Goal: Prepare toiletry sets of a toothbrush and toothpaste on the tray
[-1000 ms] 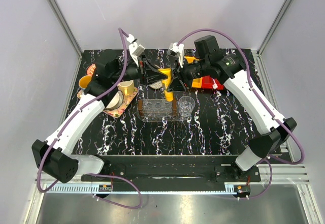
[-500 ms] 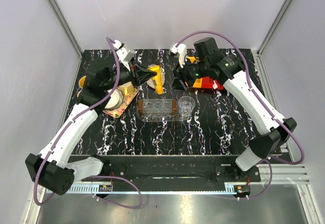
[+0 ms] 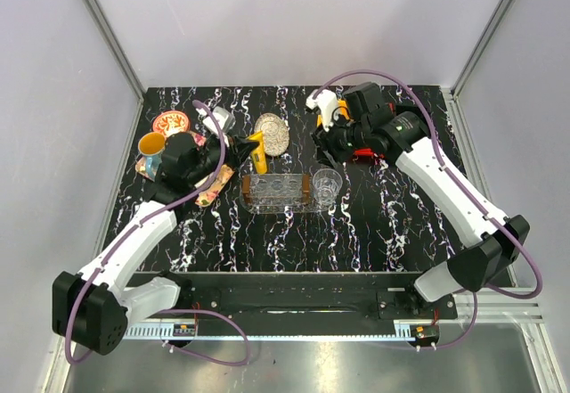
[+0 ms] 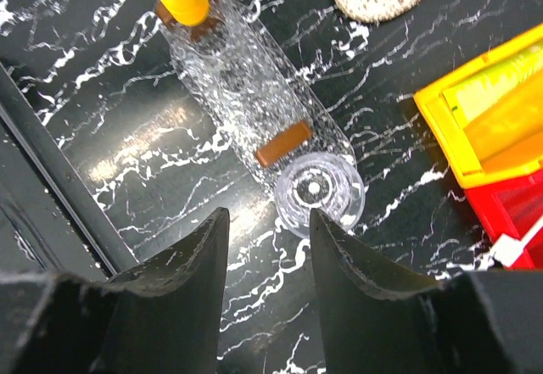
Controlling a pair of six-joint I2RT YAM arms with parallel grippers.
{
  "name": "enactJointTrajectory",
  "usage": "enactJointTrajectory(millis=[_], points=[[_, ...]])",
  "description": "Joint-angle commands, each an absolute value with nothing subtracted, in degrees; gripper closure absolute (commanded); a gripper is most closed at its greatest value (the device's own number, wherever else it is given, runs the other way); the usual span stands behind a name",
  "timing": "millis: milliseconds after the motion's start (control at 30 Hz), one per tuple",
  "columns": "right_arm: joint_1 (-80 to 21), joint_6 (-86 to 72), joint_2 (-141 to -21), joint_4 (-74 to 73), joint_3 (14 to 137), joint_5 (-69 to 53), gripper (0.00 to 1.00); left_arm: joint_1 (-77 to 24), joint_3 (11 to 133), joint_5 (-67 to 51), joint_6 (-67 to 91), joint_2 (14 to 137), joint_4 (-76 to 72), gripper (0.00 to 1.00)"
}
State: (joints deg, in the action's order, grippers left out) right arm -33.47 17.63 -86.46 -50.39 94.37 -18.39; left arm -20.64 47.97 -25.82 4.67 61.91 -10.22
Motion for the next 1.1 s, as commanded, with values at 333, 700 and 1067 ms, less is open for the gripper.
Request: enactJointTrajectory(millis=[333,700,1067], points=[[-28.8,18.3,-78.7,-47.7,85.8,-15.2,0.53,-20.3,35.7,-20.2,3.2,58.4,-31.2,1.0],[-27.2,17.8,-78.7,-47.1,85.1,-17.3,0.53,-20.2,31.9,-20.7,2.6,60.4,-35.9,1.0],[-26.8,17.6,-79.5,-46.8,85.1,-18.1,0.53,-20.2,29.7,-21.3,2.1,62.5,-38.3,1.0]])
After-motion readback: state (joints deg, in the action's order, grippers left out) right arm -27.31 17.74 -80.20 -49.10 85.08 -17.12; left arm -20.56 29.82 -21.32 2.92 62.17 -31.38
